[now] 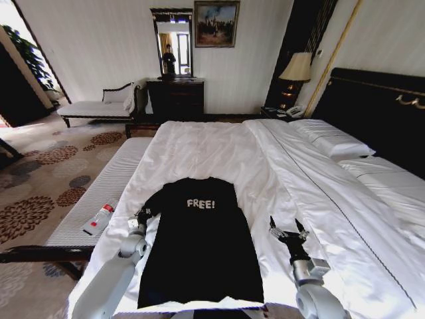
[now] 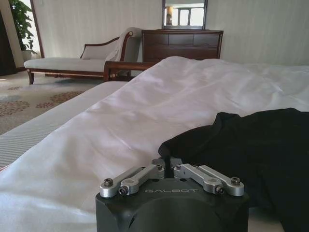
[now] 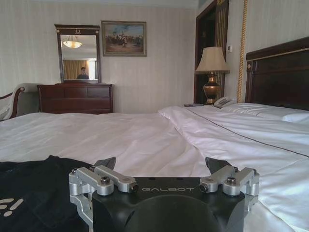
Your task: Fold the clothes on the bed.
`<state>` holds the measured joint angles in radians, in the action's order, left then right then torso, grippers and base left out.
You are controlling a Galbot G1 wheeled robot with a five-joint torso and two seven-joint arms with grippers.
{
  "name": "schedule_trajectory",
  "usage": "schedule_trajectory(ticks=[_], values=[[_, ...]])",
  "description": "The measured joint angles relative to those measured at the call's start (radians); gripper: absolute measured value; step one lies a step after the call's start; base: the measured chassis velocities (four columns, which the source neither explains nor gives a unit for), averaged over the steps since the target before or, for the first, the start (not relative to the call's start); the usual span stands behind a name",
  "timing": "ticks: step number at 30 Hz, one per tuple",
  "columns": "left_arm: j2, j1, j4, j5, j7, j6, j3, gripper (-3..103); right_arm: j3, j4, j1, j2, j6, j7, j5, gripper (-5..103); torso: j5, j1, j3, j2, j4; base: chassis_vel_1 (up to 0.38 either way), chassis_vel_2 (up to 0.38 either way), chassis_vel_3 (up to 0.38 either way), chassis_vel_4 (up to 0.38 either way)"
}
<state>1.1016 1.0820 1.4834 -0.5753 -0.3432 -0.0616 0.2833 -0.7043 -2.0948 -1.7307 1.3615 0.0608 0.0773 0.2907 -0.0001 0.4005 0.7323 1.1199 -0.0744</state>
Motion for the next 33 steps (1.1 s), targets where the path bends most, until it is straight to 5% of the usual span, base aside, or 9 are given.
schedule_trajectory(ticks=[18, 33], values=[[0.003, -0.031, -0.014, -0.078, -0.036, -0.004, 0.023, 3, -0.006, -0.007, -0.005, -0.004, 0.004, -0.001, -0.003, 100, 0.0000, 0.000, 0.000, 0.000, 0.0000, 0.000, 0.000, 0.000, 0.000], [-0.016, -0.085, 0.112, -0.051, -0.108, -0.069, -0.090, 3, -0.012, 0.007, 0.003, -0.016, 0.008, -0.001, 0.007, 100, 0.0000, 0.000, 0.000, 0.000, -0.0003, 0.000, 0.000, 0.000, 0.000]])
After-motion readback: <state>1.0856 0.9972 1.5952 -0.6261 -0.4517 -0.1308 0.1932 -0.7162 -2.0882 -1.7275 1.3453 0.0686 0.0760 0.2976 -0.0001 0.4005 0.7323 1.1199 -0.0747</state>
